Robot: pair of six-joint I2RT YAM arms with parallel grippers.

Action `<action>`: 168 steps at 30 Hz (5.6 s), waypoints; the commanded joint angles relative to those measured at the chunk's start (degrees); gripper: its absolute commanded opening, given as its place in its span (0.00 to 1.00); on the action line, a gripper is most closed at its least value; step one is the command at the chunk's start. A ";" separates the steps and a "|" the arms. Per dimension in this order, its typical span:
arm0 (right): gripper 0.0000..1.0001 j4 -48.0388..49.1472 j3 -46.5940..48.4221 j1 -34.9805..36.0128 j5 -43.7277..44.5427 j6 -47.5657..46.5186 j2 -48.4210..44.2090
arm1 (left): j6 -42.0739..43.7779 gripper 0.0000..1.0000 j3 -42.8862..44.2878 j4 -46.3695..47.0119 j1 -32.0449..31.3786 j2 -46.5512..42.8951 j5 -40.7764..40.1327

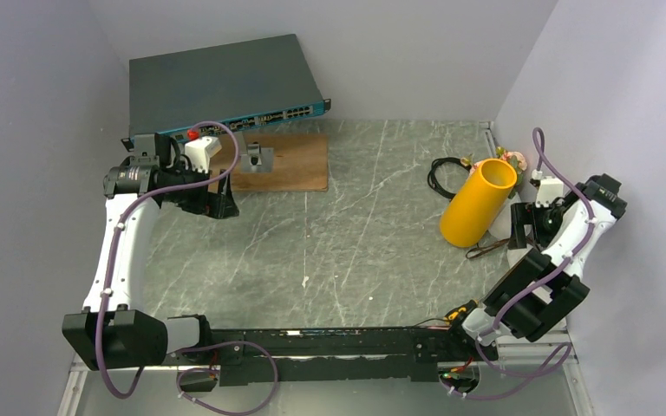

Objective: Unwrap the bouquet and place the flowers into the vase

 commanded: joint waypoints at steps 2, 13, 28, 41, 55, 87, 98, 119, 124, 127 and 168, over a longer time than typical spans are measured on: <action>0.92 7.31 -3.01 -1.02 -0.74 -5.58 -1.74 | 1.35 0.99 2.77 -0.30 -0.32 0.37 0.88; 0.94 17.49 -6.65 -1.02 -0.75 -6.95 3.10 | 1.13 0.99 4.47 -0.76 -0.43 2.41 2.15; 0.94 27.05 -13.05 -1.02 -0.86 -7.97 10.99 | 1.00 0.99 5.83 -1.59 -0.63 3.27 1.42; 0.86 35.36 -18.75 -1.02 1.67 -7.05 13.82 | -0.01 0.99 5.83 -1.08 -0.64 3.82 1.00; 0.09 33.57 -18.42 -1.10 1.39 -5.08 12.00 | -0.66 0.99 6.46 -0.22 -0.64 4.54 0.83; 0.00 11.66 26.66 -0.25 -10.63 13.15 4.99 | -2.07 0.99 3.94 3.77 -0.76 3.68 4.25; 0.00 12.70 43.71 8.69 -13.64 25.45 5.44 | -1.99 0.99 3.85 4.09 -0.85 3.75 4.02; 0.00 22.70 34.97 45.65 -14.06 39.40 -2.60 | -7.84 0.99 5.25 7.50 -0.83 -2.20 4.65; 0.00 22.82 25.61 56.11 -11.69 34.82 -5.91 | -10.22 0.99 2.08 12.60 -0.82 -9.11 2.86; 0.00 23.25 16.78 60.96 -11.78 30.85 -8.95 | -9.76 0.99 0.83 12.89 -0.81 -11.43 3.87; 0.58 48.58 -16.87 86.40 0.93 34.04 5.79 | 22.23 0.92 -16.67 3.52 -1.39 -20.17 28.29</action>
